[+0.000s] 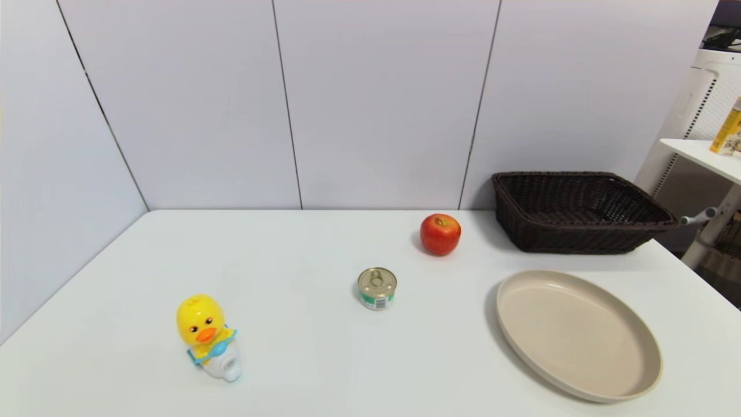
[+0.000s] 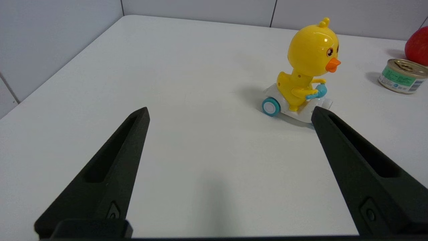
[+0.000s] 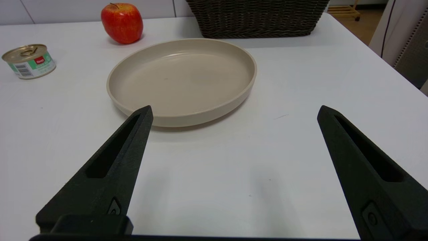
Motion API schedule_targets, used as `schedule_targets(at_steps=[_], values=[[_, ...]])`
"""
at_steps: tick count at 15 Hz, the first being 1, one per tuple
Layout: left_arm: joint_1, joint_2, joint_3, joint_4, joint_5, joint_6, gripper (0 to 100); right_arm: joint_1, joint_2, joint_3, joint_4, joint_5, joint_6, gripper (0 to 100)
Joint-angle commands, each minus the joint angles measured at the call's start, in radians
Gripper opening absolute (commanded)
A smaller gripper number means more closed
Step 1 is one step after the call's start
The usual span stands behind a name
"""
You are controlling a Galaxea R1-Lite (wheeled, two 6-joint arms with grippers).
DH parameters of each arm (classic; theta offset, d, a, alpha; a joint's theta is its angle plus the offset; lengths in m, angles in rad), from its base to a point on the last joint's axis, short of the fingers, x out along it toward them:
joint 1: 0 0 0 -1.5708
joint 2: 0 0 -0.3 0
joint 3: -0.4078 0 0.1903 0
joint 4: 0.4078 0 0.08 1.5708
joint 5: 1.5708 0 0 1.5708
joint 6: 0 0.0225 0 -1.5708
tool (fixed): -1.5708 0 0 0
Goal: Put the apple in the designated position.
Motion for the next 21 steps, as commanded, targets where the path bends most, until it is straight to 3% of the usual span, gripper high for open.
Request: schedule_targets(at_steps=[1, 13, 17, 19, 21], values=[[0.0, 0.0, 0.001, -0.001, 0.001, -0.001, 100, 0.0, 0.002, 0.0, 0.0, 0.0, 0.0, 100], [0.0, 0.014, 0.0, -0.001, 0.004, 0.002, 100, 0.0, 0.0, 0.0, 0.0, 0.0, 0.0, 100], [-0.006, 0.438, -0.27, -0.12, -0.019, 0.085, 100, 0.0, 0.002, 0.0, 0.0, 0.0, 0.0, 100], [-0.074, 0.722, -0.477, -0.203, -0.105, 0.208, 100, 0.0, 0.002, 0.0, 0.0, 0.0, 0.0, 100], [-0.155, 0.965, -0.585, -0.371, -0.176, 0.272, 100, 0.0, 0.002, 0.0, 0.0, 0.0, 0.0, 100]])
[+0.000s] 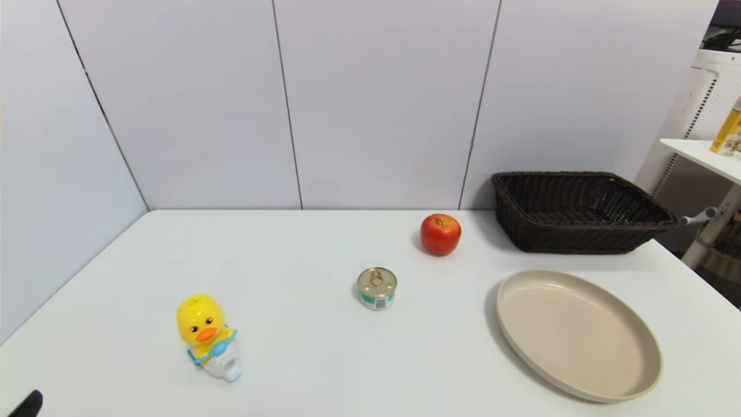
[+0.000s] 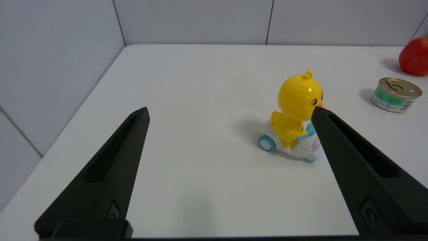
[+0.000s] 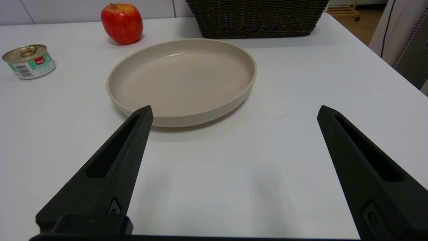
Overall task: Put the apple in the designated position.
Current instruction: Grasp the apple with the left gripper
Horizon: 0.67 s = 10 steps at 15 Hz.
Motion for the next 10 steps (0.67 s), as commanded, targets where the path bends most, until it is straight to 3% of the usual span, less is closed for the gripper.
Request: schedule_targets(at_steps=[1, 4, 10], values=[[-0.201, 0.75, -0.414, -0.369, -0.164, 0.214, 100, 0.0, 0.002, 0.0, 0.001, 0.0, 0.0, 100], [-0.322, 1.099, -0.586, -0.569, -0.167, 0.217, 100, 0.0, 0.002, 0.0, 0.001, 0.0, 0.0, 100], [-0.536, 1.512, -1.08, -0.51, -0.17, 0.146, 100, 0.0, 0.002, 0.0, 0.001, 0.0, 0.001, 100]])
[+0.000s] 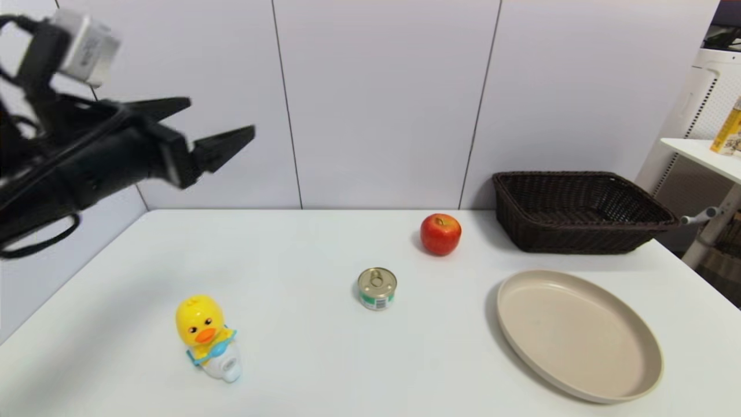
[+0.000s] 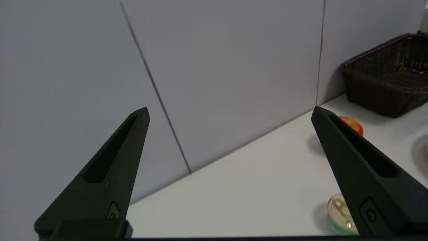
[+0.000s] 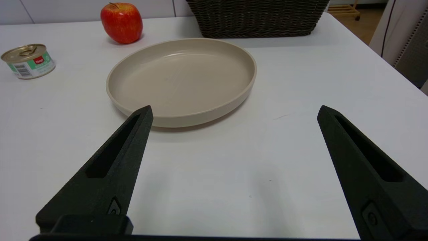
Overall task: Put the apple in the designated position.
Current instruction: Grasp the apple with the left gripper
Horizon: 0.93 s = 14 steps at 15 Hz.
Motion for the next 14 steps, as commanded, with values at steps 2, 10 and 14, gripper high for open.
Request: schedule_targets(at_steps=[2, 10, 14], values=[[-0.267, 0.47, -0.402, 0.023, -0.016, -0.076, 100, 0.0, 0.002, 0.0, 0.0, 0.0, 0.0, 100], [-0.379, 0.846, -0.697, 0.161, -0.004, -0.094, 100, 0.0, 0.002, 0.0, 0.0, 0.0, 0.0, 100], [-0.374, 0.996, -0.844, 0.209, 0.079, -0.1, 100, 0.0, 0.002, 0.0, 0.0, 0.0, 0.0, 100]])
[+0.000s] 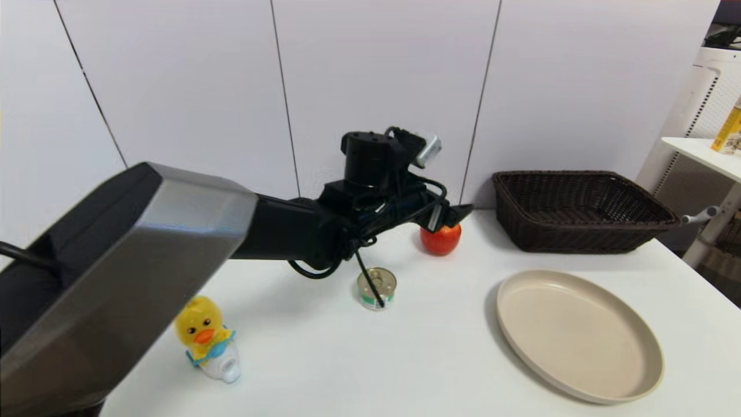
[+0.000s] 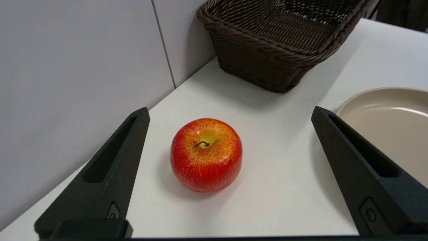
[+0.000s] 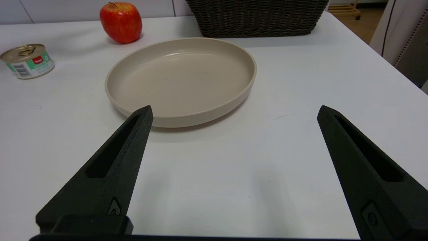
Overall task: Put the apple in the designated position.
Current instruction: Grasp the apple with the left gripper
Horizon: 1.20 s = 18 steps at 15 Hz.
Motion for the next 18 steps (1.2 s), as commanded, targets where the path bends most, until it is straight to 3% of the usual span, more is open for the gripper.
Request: schedule_targets(at_steps=[1, 18], values=[[-0.001, 0.184, -0.166, 0.056, 0.07, -0.003, 100, 0.0, 0.002, 0.0, 0.001, 0.0, 0.0, 100], [0.008, 0.288, -0.251, 0.096, 0.068, -0.006, 100, 0.0, 0.002, 0.0, 0.001, 0.0, 0.0, 100]])
